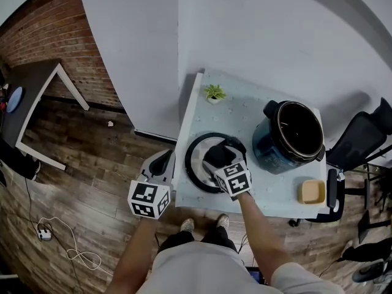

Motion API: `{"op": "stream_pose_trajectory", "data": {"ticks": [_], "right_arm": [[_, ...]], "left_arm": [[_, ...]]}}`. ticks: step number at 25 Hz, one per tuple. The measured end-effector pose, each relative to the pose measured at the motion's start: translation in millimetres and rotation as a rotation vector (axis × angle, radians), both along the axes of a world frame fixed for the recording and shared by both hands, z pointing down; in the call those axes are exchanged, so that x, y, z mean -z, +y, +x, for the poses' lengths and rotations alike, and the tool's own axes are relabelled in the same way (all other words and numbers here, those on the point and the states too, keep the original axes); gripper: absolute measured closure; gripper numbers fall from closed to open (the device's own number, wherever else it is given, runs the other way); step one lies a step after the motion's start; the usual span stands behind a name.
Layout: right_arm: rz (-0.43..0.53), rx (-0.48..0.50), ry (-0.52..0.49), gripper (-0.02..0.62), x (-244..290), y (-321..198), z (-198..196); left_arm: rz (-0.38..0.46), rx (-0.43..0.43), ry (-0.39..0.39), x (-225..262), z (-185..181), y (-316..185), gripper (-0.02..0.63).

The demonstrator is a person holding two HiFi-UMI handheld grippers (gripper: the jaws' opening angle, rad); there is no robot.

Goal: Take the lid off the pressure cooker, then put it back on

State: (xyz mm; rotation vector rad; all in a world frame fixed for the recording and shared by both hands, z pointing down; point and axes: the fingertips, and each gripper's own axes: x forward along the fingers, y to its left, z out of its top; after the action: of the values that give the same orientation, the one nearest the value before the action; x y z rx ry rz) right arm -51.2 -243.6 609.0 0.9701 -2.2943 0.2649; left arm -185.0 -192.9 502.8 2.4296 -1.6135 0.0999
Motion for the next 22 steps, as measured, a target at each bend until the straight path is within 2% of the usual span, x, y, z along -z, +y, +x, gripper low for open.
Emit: {"op": "stream_pose_trajectory", "data": {"ticks": [2, 3, 16, 22], "right_arm": [[0.007, -0.002, 0.006, 0.294, 0.5, 0.0, 1.1], [0.01, -0.003, 0.008, 0.307, 0.4, 0.0, 1.5], [0.005, -0.017, 0.008, 0.322, 2.9, 0.7, 2.9], [0.045, 0.003, -0.015, 0.322, 42.8, -0.2, -2.8]], "left_arm": [[-0.001, -0.002, 0.0, -0.3, 0.2, 1.2, 0.592], [-0.002, -0.003, -0.001, -0.4, 0.6, 1.8, 0.592], [0.002, -0.01, -0.013, 4.1, -0.3, 7.9, 0.592], [0.029, -0.01, -0.013, 16.3, -3.3, 2.8, 0.592]]}}
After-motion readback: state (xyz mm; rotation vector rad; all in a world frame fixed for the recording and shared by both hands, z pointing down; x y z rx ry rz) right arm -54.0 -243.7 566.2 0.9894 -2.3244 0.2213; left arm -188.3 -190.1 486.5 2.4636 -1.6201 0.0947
